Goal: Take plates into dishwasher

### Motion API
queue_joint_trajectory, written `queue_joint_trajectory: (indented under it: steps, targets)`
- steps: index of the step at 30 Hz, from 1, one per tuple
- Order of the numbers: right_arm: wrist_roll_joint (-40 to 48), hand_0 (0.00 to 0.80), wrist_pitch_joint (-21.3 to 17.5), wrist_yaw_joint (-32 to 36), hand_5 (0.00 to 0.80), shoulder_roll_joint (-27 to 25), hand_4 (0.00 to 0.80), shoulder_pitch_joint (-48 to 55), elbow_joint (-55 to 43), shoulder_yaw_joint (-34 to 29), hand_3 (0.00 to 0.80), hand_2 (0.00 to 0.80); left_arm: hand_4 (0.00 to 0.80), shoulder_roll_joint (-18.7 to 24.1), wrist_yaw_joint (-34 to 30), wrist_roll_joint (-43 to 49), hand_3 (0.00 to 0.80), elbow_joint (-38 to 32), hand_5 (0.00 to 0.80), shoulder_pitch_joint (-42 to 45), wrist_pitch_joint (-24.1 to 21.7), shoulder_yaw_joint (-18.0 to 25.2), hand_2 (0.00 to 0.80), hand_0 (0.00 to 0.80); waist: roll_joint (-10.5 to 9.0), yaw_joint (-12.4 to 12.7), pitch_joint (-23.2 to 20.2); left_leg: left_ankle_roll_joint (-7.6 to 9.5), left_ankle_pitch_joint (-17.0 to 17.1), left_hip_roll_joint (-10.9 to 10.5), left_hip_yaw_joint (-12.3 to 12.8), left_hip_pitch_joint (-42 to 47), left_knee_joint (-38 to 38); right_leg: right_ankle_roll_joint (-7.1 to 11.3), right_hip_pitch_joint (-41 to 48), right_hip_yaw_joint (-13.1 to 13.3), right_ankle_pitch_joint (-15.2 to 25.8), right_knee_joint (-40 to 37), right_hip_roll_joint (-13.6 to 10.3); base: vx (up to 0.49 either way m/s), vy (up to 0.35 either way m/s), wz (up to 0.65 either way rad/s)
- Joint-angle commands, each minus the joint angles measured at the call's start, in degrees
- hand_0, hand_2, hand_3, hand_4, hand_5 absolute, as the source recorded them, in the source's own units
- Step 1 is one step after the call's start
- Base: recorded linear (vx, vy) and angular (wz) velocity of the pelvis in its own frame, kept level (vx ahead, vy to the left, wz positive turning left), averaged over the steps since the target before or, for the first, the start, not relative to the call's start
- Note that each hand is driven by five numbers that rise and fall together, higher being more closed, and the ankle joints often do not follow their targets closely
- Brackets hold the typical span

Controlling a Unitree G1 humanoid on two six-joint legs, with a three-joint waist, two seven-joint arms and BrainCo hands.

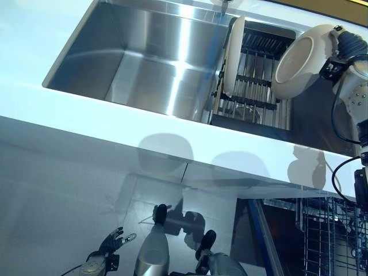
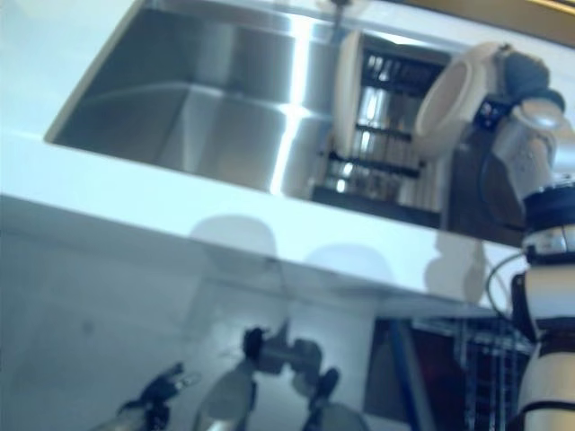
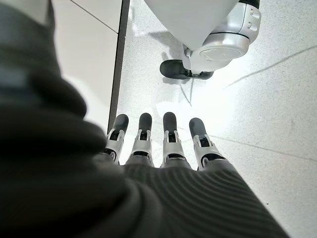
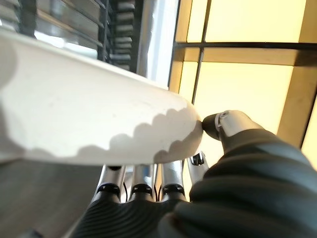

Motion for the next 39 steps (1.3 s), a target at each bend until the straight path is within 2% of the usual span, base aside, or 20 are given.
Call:
queue_joint_trajectory:
  steps: [1, 7, 13, 20, 32, 39]
  targets:
    - [-1.84, 0.8, -3.92, 0.95, 0.8, -5.12, 0.8, -4.55, 0.15, 3.59, 0.8, 0.8, 0.0, 1.91, -0.44, 0.65, 0.0, -0.21, 0.0, 2.27, -0.06, -3.28, 0.0, 0.0, -2.18, 1.69, -5.57, -0.71, -4.87, 2.81, 2.65, 2.55, 0.09, 4.27, -2.87, 0.67, 2.44, 3.12, -5.0, 0.0, 0.0, 0.0]
    - [-4.01, 0.8, -1.6, 4.89, 0.8, -5.71, 0.8, -3.48, 0.09, 3.98, 0.8, 0.8, 0.0, 1.8, -0.74, 1.76, 0.0, 0.17, 0.0, 2.66, 0.26, -2.76, 0.0, 0.0, -2.75, 1.5, -6.83, -0.75, -5.03, 3.02, 2.93, 3.31, 0.07, 4.18, -2.15, 0.78, 2.35, 2.73, -4.69, 0.0, 0.0, 0.0]
    - [-3.27, 0.8, -2.62, 7.23, 0.8, -6.33, 0.8, -3.39, -0.42, 4.95, 0.8, 0.8, 0.0, 2.07, -1.09, 2.35, 0.0, 0.37, 0.0, 3.04, 0.48, -2.21, 0.0, 0.0, -3.42, 1.43, -7.78, -0.97, -5.15, 3.3, 3.25, 3.86, -0.02, 4.18, -1.32, 0.8, 2.36, 1.99, -4.28, 0.0, -0.005, -0.02]
    - [-6.06, 0.8, -1.59, 9.47, 0.8, -7.39, 0.8, -3.73, -3.17, 6.15, 0.8, 0.8, 0.0, 2.0, -0.44, 3.65, 0.0, 1.37, 0.0, 3.42, -0.07, -1.49, 0.0, 0.0, -4.61, 0.78, -9.41, -1.03, -5.43, 3.35, 3.8, 4.8, -0.15, 4.19, -0.38, 1.27, 2.35, 1.29, -3.85, 0.0, -0.004, -0.01]
    - [-7.02, 0.8, 1.5, 12.52, 0.8, -9.78, 0.8, -3.69, -5.15, 7.7, 0.8, 0.8, 0.0, 1.04, -0.12, 5.13, 0.0, 3.29, 0.0, 3.67, 0.34, -0.25, 0.0, 0.0, -6.26, -1.38, -13.69, -0.53, -6.91, 3.39, 6.46, 7.76, 0.07, 4.49, 1.07, 3.16, 2.35, 0.37, -3.5, 0.001, -0.007, -0.11]
    - [-8.42, 0.8, 3.23, 17.08, 0.8, -12.1, 0.8, -3.17, -5.71, 8.64, 0.8, 0.8, 0.0, 0.52, 0.02, 5.89, 0.0, 4.17, 0.0, 2.91, 1.03, 0.11, 0.0, 0.0, -6.6, -3.73, -15.76, -0.18, -7.87, 3.31, 8.7, 9.54, 0.36, 4.79, 1.05, 5.1, 2.68, 0.18, -3.34, -0.016, -0.008, -0.19]
